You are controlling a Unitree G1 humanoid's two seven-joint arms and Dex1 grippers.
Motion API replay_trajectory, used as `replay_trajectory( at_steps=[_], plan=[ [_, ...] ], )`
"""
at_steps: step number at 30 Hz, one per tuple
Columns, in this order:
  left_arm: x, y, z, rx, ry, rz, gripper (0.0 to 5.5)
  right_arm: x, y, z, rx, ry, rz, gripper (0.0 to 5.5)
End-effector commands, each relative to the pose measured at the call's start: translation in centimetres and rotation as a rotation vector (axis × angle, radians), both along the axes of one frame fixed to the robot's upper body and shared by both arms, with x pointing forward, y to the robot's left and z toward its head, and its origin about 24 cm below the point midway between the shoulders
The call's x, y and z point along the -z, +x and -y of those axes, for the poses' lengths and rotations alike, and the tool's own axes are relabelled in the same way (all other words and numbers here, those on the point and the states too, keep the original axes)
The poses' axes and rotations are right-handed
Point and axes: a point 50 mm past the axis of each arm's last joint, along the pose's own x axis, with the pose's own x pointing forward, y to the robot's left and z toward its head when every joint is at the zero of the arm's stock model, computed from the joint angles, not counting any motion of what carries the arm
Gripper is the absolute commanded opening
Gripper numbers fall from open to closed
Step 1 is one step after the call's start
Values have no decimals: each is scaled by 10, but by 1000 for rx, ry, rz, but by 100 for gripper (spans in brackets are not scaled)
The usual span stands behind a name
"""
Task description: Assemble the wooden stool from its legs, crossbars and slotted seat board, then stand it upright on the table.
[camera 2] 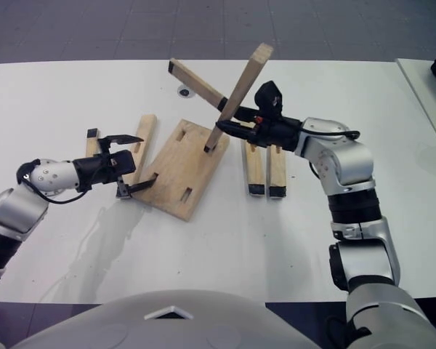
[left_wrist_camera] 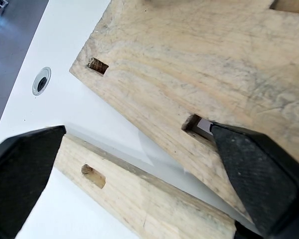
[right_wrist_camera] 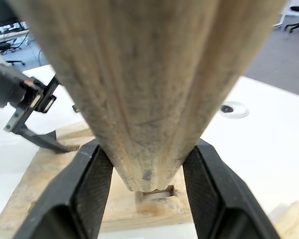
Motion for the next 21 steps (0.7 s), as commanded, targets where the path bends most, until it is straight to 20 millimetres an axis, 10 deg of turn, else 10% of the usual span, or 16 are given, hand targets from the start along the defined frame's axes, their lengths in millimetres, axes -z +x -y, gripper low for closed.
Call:
replay_trajectory(
  at_steps=[1,21],
  plan=[
    [51,-24,-26,-48,172,-248,540,9,3,4,-11,-54,-26,204],
    [52,-22,-31,-61,162,-239,540,10,8,20,-23,-108,-78,204]
  ],
)
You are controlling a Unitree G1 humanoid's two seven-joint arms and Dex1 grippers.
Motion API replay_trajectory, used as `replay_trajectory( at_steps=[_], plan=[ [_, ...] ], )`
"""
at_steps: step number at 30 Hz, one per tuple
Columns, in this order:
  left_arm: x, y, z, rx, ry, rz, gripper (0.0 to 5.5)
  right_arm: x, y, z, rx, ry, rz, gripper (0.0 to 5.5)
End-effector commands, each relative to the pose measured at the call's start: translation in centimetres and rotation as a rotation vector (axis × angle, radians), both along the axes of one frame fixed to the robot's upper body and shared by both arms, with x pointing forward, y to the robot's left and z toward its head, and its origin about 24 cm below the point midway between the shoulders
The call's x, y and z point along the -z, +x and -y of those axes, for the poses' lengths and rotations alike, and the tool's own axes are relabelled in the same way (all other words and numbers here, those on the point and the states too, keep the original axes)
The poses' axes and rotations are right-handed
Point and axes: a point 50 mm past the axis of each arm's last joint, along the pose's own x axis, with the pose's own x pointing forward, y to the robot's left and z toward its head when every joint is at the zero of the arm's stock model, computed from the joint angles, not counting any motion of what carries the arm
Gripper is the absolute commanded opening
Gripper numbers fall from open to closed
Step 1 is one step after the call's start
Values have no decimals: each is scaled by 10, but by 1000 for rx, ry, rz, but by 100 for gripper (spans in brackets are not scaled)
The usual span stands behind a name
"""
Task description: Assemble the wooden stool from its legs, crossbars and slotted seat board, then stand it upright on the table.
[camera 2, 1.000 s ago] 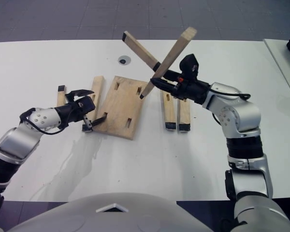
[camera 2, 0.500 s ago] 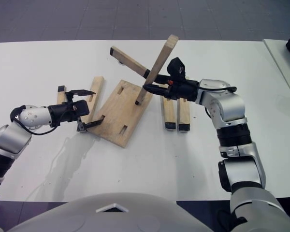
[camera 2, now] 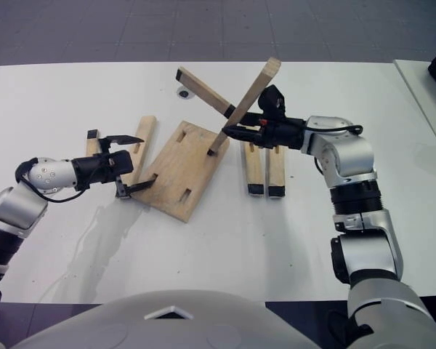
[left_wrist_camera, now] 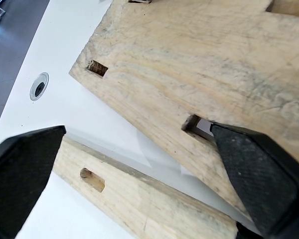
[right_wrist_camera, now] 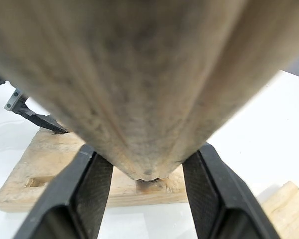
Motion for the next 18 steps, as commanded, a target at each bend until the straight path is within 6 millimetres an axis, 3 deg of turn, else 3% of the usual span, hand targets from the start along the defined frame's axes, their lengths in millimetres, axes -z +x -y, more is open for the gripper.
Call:
replay_trajectory(
  at_steps=[1,9,14,18],
  plan=[
    [49,-26,-25,-67,174,-227,540,12,0,6,-6,-84,-55,204],
    [45,-18,-16,-57,148,-174,540,48,7,3,-45,-196,-244,204],
    [46,-19,-6,-53,111,-158,540,79,-1,-7,-31,-218,-327,204],
    [45,-21,1,-65,83,-146,540,81,-14,-27,-78,-192,-289,204]
  ],
)
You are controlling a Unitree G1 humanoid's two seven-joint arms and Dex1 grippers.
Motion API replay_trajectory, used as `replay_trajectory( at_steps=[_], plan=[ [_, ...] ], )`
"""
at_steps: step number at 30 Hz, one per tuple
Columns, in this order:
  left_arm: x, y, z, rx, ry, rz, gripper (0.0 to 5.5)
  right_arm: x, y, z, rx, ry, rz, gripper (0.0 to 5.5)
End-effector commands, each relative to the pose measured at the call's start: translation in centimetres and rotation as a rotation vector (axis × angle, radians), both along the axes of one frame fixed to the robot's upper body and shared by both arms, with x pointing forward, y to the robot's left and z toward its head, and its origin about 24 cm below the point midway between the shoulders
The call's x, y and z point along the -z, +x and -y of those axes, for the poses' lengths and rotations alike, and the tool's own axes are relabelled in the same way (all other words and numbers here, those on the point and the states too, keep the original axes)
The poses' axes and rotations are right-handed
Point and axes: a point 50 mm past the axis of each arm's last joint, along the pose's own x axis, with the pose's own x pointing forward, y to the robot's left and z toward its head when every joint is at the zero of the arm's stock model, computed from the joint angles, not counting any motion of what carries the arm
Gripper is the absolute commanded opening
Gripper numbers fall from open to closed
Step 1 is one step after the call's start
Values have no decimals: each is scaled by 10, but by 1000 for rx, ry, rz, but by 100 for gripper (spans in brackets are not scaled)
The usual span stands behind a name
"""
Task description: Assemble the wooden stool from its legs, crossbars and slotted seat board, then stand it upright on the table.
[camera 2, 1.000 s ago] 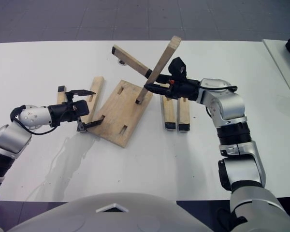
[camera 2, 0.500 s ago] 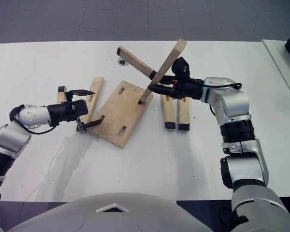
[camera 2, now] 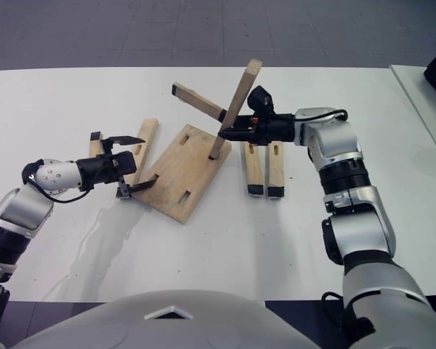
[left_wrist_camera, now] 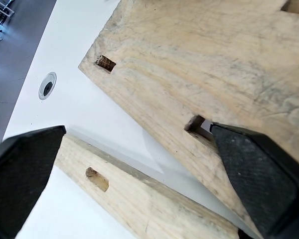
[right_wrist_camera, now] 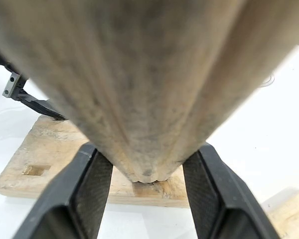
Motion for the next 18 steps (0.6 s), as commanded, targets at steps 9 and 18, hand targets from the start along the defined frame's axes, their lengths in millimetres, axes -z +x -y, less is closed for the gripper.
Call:
replay_trajectory(
  at_steps=[9,18],
  plan=[
    [32,-21,6,-57,35,-134,540,44,-49,-41,-111,-98,-90,204],
    [37,-23,10,-70,17,-145,540,72,-50,-20,-52,-63,-301,204]
  ],
)
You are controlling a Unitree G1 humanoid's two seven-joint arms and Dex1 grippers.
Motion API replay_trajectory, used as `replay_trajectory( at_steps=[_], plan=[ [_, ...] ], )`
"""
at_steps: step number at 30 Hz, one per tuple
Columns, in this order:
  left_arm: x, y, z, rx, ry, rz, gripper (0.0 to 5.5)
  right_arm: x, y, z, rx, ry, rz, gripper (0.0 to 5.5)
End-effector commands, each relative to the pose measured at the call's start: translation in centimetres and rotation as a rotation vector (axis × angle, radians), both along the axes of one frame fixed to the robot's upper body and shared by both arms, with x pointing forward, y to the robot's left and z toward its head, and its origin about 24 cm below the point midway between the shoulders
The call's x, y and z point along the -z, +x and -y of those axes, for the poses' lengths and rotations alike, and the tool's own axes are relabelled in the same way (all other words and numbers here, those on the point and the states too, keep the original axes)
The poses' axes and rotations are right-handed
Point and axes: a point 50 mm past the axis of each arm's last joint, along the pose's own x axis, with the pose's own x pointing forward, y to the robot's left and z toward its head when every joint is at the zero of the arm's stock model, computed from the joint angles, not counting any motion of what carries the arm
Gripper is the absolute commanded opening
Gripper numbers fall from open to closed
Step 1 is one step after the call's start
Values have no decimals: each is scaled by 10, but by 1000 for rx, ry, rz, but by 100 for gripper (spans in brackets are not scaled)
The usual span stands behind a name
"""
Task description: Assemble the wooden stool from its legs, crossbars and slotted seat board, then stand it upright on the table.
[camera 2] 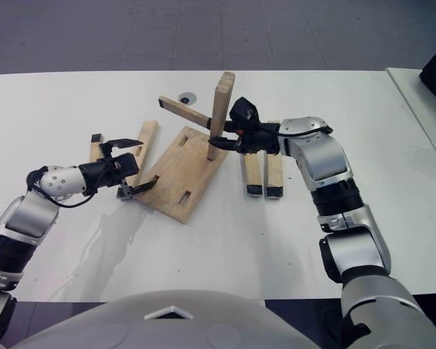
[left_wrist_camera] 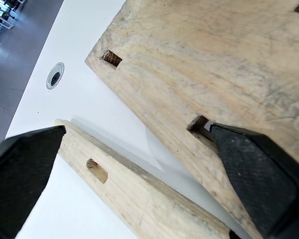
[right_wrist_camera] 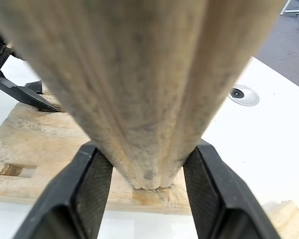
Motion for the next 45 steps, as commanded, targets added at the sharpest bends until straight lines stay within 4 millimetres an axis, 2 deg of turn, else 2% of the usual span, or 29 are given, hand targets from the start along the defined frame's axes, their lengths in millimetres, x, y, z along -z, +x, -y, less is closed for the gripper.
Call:
replay_trajectory(
  at_steps=[1,6,12,20,21,28,33,36,39,40,43,45],
  plan=[
    [36,-18,6,-2,18,-149,540,77,-29,9,16,56,-471,204],
    [36,-18,8,-3,12,-143,540,86,-16,30,111,69,-513,204],
    [35,-13,9,-26,2,-120,540,82,-9,25,91,94,-473,204],
    [35,-10,8,-44,0,-110,540,27,5,15,27,249,-274,204],
    [35,-11,8,-47,-1,-111,540,22,5,17,21,249,-260,240],
    [36,-11,6,-63,-6,-113,540,27,-9,44,24,97,-261,337],
    [37,-11,5,-74,-4,-115,540,13,-19,70,83,34,-210,424],
    [38,-11,5,-84,-4,-115,540,-6,-18,87,184,21,-120,472],
    [38,-11,3,-98,-4,-116,540,-45,-10,96,308,87,19,524],
    [38,-11,3,-102,-4,-116,540,-57,-8,97,334,103,61,539],
    [38,-10,3,-107,-4,-116,540,-101,1,90,384,192,209,539],
    [38,-9,4,-105,-4,-115,540,-123,4,83,385,237,280,539]
  ],
)
